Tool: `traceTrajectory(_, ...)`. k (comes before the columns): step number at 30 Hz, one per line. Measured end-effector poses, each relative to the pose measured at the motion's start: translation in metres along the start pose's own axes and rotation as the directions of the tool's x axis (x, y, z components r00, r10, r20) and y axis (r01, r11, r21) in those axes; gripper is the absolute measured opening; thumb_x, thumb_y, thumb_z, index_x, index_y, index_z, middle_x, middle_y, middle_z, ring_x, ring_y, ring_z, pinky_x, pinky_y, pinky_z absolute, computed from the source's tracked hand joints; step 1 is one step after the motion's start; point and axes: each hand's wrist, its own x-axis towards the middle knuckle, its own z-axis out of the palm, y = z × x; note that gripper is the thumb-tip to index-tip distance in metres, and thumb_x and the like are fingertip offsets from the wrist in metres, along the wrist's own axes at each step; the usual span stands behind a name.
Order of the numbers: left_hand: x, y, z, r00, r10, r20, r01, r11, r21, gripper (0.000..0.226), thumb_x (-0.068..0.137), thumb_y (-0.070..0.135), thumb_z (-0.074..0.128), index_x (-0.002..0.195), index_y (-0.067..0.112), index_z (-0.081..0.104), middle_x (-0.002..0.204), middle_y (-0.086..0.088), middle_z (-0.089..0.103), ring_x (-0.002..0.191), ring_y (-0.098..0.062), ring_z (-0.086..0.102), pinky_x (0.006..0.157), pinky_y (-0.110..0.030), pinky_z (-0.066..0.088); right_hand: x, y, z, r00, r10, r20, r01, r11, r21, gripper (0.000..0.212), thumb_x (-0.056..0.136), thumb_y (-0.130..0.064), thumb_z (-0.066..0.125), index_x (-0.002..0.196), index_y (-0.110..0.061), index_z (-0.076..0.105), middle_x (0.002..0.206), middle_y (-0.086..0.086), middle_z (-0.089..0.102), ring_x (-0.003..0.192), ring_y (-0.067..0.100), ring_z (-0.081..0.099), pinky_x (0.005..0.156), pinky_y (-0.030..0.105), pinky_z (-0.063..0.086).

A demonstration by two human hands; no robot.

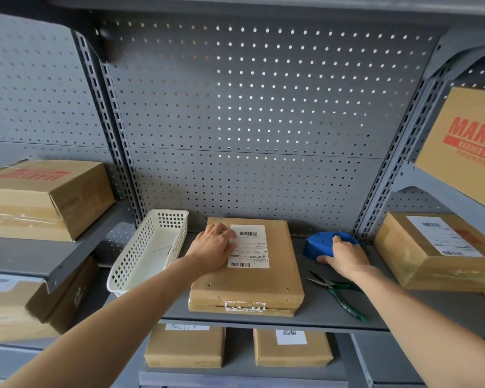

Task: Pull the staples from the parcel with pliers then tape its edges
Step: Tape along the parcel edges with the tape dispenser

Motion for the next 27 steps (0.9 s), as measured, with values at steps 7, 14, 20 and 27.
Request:
traceTrajectory(7,0.0,0.004,-0.005,1.0,-0.004,-0.001,0.004,1.0,-0.013,0.04,0.103,0.043,0.045,0.139,0.027,0.053,0.144,0.0,0.048,0.138,-0.023,0.04,0.114,-0.046,0.04,-0.006,-0.001,-0.003,0.977,-0.036,-0.209,0.05,0.997,0.061,0.076,0.088,-0.067,0.07,0.128,-0.004,0.055,0.104,0.014,0.074,0.092,0.033,0.071,0.067,0.035,0.046)
traceTrajectory(14,0.007,0.021,-0.017,0.986,0.021,-0.166,-0.046,0.988,-0.148,0.031,0.103,0.039,0.053,0.13,0.027,0.062,0.13,0.005,0.063,0.126,-0.021,0.051,0.102,-0.038,0.046,-0.014,-0.016,-0.027,0.899,-0.085,-0.431,0.204,0.949,0.239,0.071,0.083,-0.053,0.082,0.122,0.001,0.057,0.101,0.018,0.07,0.089,0.038,0.065,0.066,0.037,0.049)
traceTrajectory(20,0.014,0.047,-0.035,0.951,0.115,-0.288,-0.174,0.966,-0.19,0.025,0.102,0.038,0.055,0.122,0.027,0.065,0.116,0.011,0.069,0.114,-0.015,0.057,0.087,-0.031,0.046,-0.028,-0.037,-0.05,0.836,-0.171,-0.522,0.367,0.882,0.298,0.078,0.081,-0.05,0.085,0.135,-0.002,0.055,0.116,0.016,0.066,0.103,0.036,0.062,0.078,0.044,0.056)
traceTrajectory(27,0.013,0.071,-0.053,0.861,0.187,-0.473,-0.368,0.87,-0.328,0.017,0.101,0.034,0.059,0.114,0.024,0.066,0.102,0.008,0.066,0.099,-0.014,0.06,0.081,-0.037,0.054,-0.053,-0.06,-0.068,0.695,-0.274,-0.665,0.552,0.796,0.248,0.076,0.078,-0.059,0.076,0.126,-0.004,0.056,0.103,0.014,0.065,0.091,0.037,0.062,0.07,0.043,0.056)
